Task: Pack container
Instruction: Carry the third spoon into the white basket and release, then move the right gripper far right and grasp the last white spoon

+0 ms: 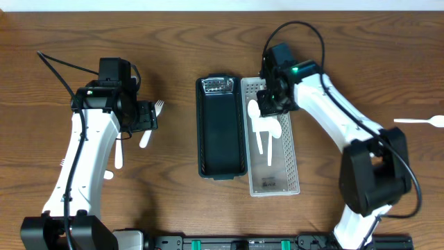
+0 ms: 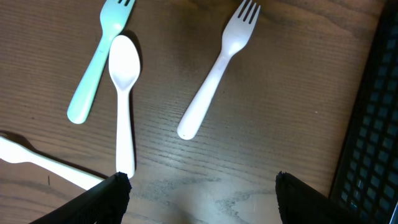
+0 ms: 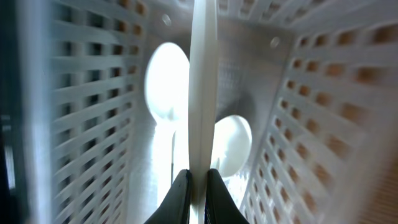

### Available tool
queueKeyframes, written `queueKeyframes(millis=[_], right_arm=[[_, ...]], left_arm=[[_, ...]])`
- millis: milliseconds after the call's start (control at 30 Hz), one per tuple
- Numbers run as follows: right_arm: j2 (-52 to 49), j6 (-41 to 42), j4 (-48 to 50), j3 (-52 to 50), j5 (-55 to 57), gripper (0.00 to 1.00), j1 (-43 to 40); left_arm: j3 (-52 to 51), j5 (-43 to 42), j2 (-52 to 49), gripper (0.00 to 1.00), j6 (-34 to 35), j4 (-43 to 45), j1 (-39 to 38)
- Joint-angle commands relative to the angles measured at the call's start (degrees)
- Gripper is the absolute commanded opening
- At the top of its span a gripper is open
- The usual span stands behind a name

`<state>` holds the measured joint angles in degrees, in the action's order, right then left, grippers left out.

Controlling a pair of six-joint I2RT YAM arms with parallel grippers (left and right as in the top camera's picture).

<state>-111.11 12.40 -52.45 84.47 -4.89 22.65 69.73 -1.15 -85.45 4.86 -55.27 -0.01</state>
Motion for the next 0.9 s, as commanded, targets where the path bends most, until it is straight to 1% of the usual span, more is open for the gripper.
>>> queueKeyframes(millis=[0,33,67,133,167,233,300,400,467,500,533,567,633,667,733,800,833,867], right_arm=[[-1.40,2.36,0.22,0.11,1.05,0.01,0.92],[-1.51,2.36,0.17,0.11,1.05,0.01,1.01],[-1.51,2.36,0.15,0.11,1.05,0.04,1.01],[-1.16,2.34,0.13,0.15,1.03,0.18,0.98],[-0.85,2.21,0.15,0.15,1.05,0.19,1.01],[0.35,1.66,0.13,0.31,1.20,0.24,0.98],[1.99,1.57,-0.15,0.87,2.51,0.27,0.94],[5.97,0.63,-1.68,3.41,8.28,0.28,0.83],[8.79,0.74,-2.54,5.57,12.96,0.38,0.26],[10.78,2.01,-2.36,6.88,14.91,0.46,-0.61],[12.31,3.67,-2.10,7.82,15.17,0.62,-1.53],[14.05,4.20,-1.44,8.72,13.07,0.73,-2.82],[17.27,1.81,-0.76,9.51,9.22,0.94,-5.57],[18.88,0.26,-0.37,9.53,8.41,0.97,-7.30],[21.07,0.46,0.24,9.51,9.49,0.90,-11.13],[22.18,5.25,0.35,9.57,9.46,0.84,-16.15],[22.29,8.52,0.15,9.64,9.40,0.84,-19.28],[22.27,11.65,-0.11,9.62,9.42,0.80,-22.67]], left_arm=[[0.63,0.11,-0.28,0.78,0.15,-0.09,0.15],[0.63,0.11,-0.28,0.78,0.15,-0.09,0.15],[0.63,0.11,-0.28,0.78,0.15,-0.09,0.17],[0.63,0.11,-0.28,0.78,0.13,-0.07,0.15],[0.63,0.11,-0.28,0.78,0.15,-0.07,0.15],[0.63,0.11,-0.28,0.78,0.15,0.09,0.15],[0.63,0.11,-0.28,0.78,0.15,0.17,0.15],[0.63,0.11,-0.28,0.78,0.15,0.20,0.15],[0.63,0.11,-0.28,0.78,0.15,0.17,0.15],[0.63,0.11,-0.28,0.78,0.15,0.20,0.15],[0.63,0.11,-0.28,0.78,0.15,0.20,0.15],[0.63,0.11,-0.28,0.78,0.13,0.20,0.15],[0.63,0.11,-0.28,0.78,0.13,0.20,0.15],[0.63,0.11,-0.28,0.78,0.13,0.20,0.15],[0.63,0.11,-0.28,0.78,0.15,0.17,0.15],[0.63,0.11,-0.28,0.78,0.15,0.15,0.15],[0.63,0.11,-0.28,0.78,0.15,0.15,0.15],[0.63,0.11,-0.28,0.78,0.15,0.15,0.15]])
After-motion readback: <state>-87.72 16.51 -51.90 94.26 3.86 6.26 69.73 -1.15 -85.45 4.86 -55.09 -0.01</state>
